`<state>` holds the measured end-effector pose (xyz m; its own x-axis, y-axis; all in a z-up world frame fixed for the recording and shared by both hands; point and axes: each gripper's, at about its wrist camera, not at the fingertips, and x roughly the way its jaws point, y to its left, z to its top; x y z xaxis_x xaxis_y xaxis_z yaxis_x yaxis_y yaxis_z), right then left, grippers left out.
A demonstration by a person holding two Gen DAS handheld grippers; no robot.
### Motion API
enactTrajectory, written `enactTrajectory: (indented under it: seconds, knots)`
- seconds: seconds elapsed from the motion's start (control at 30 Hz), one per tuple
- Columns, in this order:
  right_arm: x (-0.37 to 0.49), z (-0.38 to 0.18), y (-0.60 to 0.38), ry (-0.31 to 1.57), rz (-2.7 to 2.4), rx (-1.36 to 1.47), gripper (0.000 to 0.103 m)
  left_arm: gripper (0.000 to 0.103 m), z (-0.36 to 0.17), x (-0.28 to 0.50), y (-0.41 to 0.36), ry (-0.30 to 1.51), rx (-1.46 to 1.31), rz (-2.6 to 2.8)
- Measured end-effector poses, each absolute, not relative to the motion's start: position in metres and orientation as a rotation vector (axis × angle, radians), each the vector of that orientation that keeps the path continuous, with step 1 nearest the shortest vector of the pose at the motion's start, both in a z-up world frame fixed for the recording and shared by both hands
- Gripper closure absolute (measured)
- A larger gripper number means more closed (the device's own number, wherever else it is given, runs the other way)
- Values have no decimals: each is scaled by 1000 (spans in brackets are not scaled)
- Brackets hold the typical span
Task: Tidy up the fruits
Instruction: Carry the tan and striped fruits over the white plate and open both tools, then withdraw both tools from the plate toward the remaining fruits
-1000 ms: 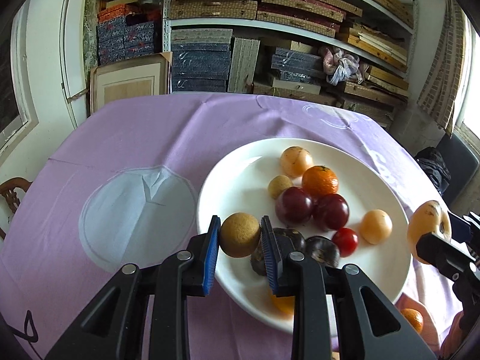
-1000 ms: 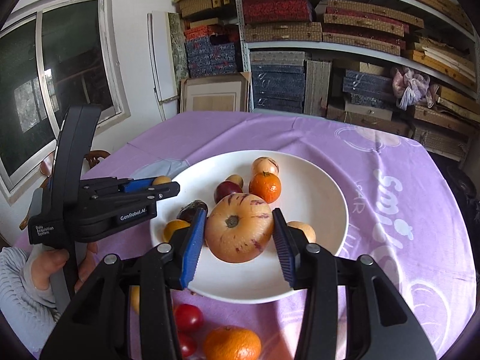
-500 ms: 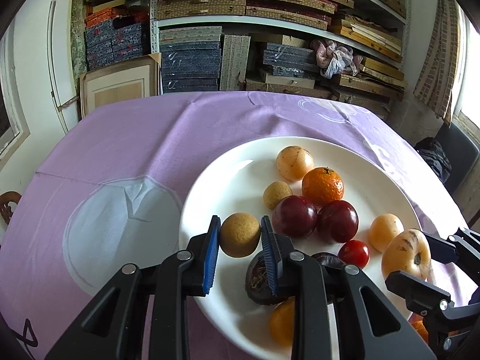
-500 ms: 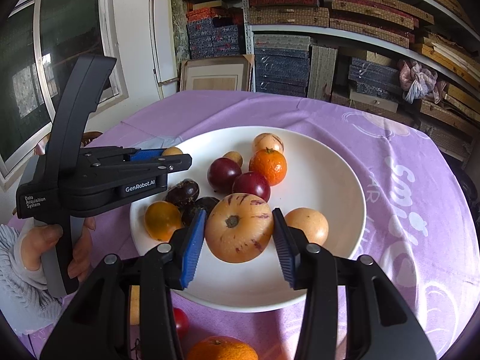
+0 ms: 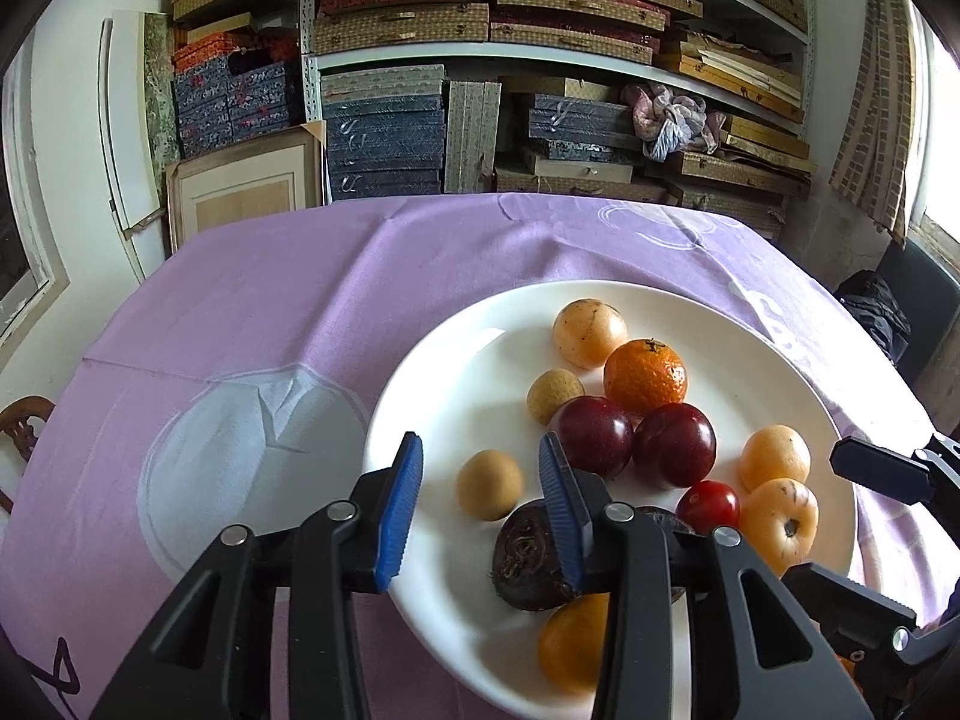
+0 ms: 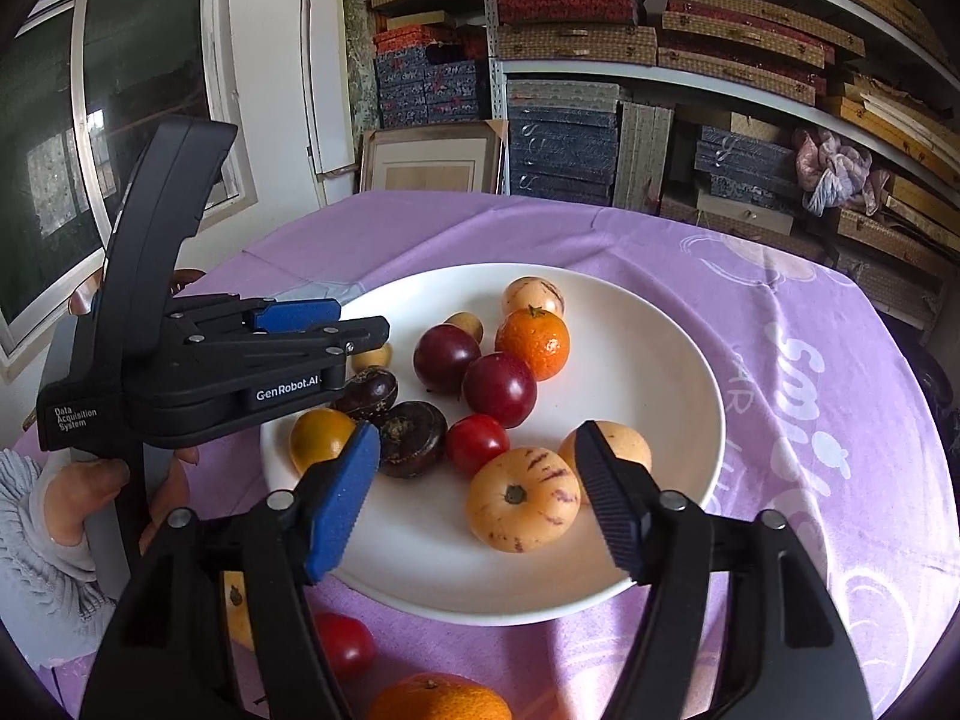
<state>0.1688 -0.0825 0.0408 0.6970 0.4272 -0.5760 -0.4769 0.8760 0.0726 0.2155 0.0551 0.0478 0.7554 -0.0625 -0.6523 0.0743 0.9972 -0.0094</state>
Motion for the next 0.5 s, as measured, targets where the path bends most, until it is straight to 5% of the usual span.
enactTrajectory:
  seconds: [0.5]
  knots:
    - [143, 66, -93, 580, 511, -43, 27, 46, 77, 180, 53, 633, 34, -70]
